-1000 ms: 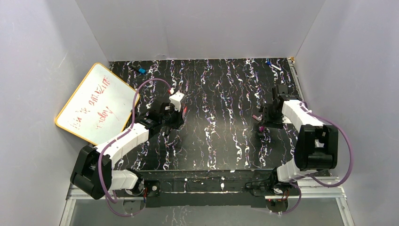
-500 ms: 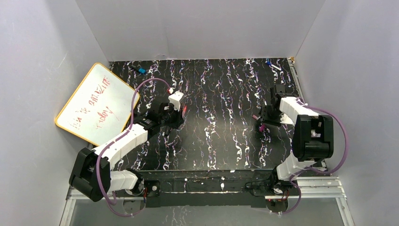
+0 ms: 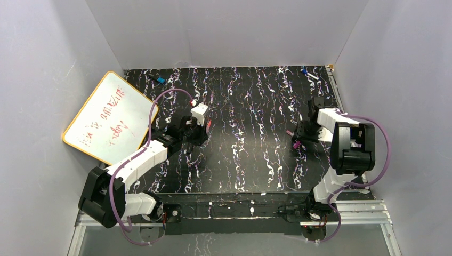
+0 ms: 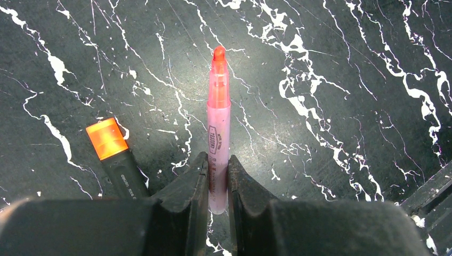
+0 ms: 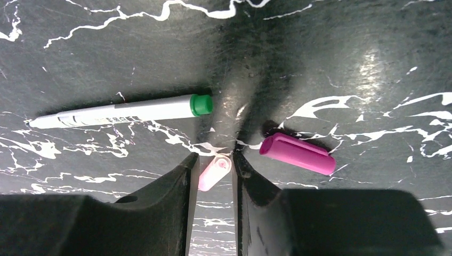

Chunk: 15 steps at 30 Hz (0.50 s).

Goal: Insert the pens into the pen caps

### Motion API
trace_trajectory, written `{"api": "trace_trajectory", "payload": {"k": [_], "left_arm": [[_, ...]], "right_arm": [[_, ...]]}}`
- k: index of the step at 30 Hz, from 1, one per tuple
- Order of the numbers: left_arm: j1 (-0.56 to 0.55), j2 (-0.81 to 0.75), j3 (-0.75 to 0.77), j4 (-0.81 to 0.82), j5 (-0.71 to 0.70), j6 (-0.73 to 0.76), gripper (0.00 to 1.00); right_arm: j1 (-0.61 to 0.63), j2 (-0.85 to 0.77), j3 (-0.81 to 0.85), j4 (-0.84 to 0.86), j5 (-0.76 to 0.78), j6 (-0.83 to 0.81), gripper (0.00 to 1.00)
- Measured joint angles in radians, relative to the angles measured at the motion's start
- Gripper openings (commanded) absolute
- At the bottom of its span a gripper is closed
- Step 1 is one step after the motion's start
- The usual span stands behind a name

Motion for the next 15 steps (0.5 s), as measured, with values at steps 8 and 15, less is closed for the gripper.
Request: {"api": "trace_trajectory", "payload": {"k": [8, 15], "left_arm": [[0.000, 0.000, 0.000, -0.006, -0.007, 0.006, 0.00], [0.000, 0.000, 0.000, -0.011, -0.014, 0.008, 0.00]], "right_arm": [[0.000, 0.029, 0.026, 0.006, -0.023, -0.005, 0.32], [-0.001, 0.051, 0.050, -0.002, -0.037, -0.016, 0.17]]}}
